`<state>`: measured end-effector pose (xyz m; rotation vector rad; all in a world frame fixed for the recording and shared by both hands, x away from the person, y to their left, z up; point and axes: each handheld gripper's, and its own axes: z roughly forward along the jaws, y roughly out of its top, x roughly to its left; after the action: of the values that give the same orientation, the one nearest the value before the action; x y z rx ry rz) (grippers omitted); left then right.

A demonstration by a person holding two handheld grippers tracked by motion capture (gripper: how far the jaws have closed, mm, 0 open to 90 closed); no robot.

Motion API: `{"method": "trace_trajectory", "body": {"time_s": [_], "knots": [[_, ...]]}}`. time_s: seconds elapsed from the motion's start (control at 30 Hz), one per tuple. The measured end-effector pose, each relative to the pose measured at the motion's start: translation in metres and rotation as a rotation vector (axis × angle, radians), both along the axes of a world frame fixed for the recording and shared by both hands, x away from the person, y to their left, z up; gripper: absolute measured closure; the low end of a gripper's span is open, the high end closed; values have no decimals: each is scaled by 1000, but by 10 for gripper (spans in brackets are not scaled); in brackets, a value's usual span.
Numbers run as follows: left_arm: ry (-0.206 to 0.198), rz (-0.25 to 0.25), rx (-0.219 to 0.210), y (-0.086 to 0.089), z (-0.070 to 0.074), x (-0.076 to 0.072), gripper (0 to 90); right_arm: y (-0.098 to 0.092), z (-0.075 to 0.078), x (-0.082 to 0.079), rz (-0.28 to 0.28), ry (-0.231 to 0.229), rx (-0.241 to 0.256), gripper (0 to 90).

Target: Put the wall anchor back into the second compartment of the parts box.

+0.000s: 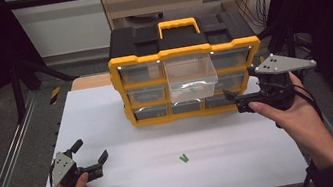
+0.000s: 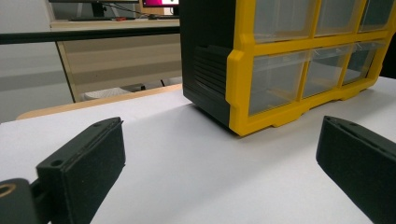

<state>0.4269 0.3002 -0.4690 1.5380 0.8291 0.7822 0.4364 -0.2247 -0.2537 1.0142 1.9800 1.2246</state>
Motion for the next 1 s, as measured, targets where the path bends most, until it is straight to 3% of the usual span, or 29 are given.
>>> {"method": "trace_trajectory", "body": {"time_s": [0.23,0.63,1.0], "knots": [[2,-9,4,-2,0,0,10,-1,-34,5,5,79,-16,71],[8,-14,23,-5,-2,2,10,19,-102,9,27,197,-42,79],[9,-29,37,-9,-3,2,10,46,-141,15,62,268,-98,85]]}}
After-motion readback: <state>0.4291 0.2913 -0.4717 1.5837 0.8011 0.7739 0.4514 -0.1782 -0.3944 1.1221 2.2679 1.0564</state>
